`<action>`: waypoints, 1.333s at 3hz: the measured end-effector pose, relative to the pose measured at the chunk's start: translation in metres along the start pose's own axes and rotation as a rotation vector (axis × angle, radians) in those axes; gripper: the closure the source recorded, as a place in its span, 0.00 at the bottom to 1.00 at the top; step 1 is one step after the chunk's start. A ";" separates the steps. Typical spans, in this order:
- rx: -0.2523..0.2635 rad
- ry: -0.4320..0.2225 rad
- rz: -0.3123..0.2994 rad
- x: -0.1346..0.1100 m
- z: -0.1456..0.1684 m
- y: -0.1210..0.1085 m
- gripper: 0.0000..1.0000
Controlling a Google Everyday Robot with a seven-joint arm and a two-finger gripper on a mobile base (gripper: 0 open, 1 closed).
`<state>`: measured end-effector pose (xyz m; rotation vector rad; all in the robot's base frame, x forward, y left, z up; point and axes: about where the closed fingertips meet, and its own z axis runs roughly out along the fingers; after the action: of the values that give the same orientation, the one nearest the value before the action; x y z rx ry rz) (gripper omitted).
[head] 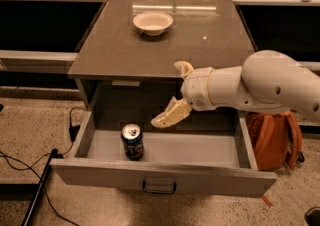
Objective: Pick pepsi can from top drawer and place on counter
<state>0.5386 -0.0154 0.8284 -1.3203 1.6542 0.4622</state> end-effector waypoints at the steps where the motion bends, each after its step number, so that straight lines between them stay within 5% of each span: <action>1: -0.017 -0.004 0.005 0.001 0.003 0.002 0.00; 3: -0.236 -0.012 -0.077 0.028 0.065 0.057 0.04; 4: -0.304 0.015 -0.061 0.053 0.087 0.072 0.12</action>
Offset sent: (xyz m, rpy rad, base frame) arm -0.0313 0.0696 -0.0710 -0.0090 0.0224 0.3098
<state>0.5117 0.0473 0.7236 -1.5939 1.5952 0.6894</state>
